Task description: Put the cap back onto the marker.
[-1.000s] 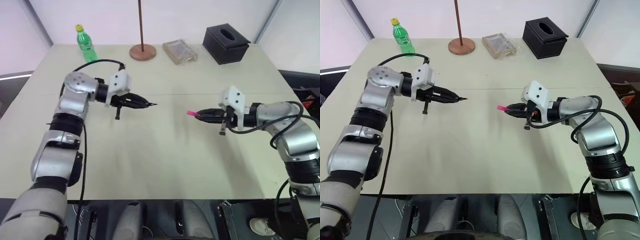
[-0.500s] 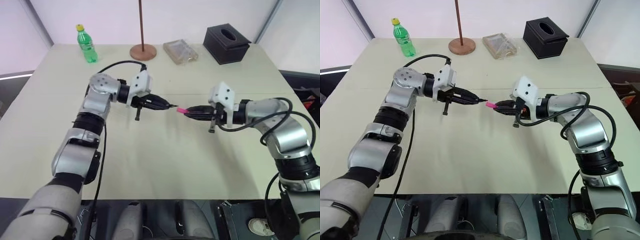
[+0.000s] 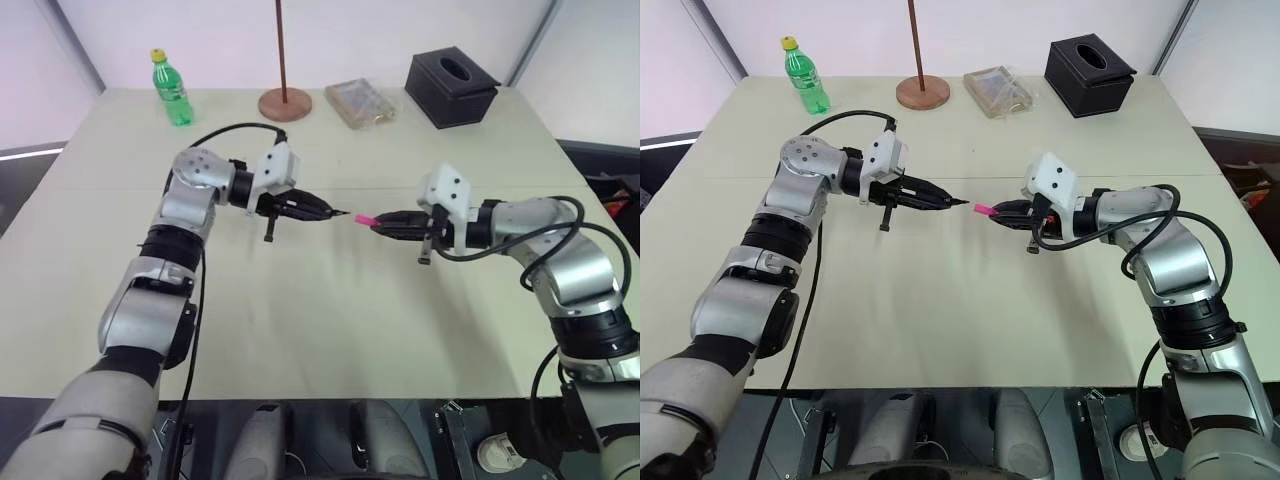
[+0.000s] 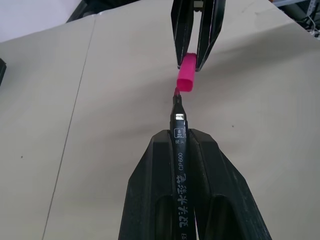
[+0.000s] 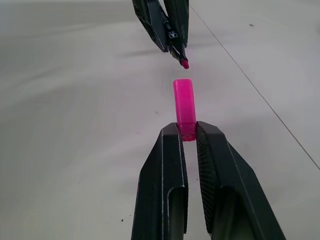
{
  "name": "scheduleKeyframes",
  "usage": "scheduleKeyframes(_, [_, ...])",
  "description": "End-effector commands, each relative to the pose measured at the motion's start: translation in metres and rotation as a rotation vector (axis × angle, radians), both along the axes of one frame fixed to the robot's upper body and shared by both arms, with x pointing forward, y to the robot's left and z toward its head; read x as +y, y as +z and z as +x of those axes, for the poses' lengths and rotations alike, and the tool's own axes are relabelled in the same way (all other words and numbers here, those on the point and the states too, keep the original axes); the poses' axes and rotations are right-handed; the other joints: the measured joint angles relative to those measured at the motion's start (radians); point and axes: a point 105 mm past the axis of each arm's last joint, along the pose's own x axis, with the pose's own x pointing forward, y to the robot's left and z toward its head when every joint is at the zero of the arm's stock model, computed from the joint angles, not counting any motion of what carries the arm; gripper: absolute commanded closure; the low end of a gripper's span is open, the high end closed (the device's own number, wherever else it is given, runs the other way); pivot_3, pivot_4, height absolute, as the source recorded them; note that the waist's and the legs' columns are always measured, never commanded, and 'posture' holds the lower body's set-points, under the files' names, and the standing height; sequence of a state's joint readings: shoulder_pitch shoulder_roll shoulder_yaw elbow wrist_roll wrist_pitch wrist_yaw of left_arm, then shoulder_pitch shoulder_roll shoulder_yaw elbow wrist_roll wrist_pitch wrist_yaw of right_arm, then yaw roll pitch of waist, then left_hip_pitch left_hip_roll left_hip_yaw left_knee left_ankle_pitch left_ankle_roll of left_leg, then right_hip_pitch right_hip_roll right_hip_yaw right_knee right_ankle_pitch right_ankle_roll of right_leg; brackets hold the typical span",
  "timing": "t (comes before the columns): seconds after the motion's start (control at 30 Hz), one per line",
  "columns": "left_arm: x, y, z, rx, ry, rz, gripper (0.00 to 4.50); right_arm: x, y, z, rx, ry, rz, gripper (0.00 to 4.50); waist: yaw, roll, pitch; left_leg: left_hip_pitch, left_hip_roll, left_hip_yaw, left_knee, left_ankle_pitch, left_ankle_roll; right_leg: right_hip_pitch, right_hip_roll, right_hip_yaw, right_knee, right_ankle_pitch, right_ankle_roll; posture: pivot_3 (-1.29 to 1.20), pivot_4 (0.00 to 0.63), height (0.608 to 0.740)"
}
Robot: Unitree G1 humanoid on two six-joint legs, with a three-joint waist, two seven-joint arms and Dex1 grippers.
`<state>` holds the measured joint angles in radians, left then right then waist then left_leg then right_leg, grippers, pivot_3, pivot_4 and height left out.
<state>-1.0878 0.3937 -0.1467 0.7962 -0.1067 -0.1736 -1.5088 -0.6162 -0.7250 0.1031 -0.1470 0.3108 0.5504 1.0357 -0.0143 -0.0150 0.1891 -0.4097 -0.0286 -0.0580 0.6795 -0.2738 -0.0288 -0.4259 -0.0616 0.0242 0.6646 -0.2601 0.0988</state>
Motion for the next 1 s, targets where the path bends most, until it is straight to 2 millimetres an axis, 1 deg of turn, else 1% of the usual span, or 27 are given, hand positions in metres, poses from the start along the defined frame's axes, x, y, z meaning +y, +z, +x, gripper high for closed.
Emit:
scheduleKeyframes(0.03, [-0.001, 0.014, 0.000, -0.053, -0.011, -0.002, 4.50, -0.002, 0.009, 0.001, -0.045, -0.001, 0.003, 4.48, 0.000, 0.000, 0.000, 0.000, 0.000, 0.000, 0.000, 0.000, 0.000, 0.000, 0.000, 0.000, 0.000, 0.000, 0.000, 0.00, 0.150, 0.740])
scheduleKeyframes(0.5, [-0.008, 0.007, -0.002, -0.052, -0.032, 0.009, 4.50, 0.004, 0.013, 0.000, -0.055, 0.011, 0.017, 4.48, 0.000, 0.000, 0.000, 0.000, 0.000, 0.000, 0.000, 0.000, 0.000, 0.000, 0.000, 0.000, 0.000, 0.000, 0.000, 0.00, 0.150, 0.740])
scheduleKeyframes(1.0, [-0.017, 0.004, 0.000, -0.058, -0.046, 0.005, 4.50, 0.015, 0.015, -0.009, -0.046, 0.047, 0.028, 4.48, 0.000, 0.000, 0.000, 0.000, 0.000, 0.000, 0.000, 0.000, 0.000, 0.000, 0.000, 0.000, 0.000, 0.000, 0.000, 0.00, 0.150, 0.740])
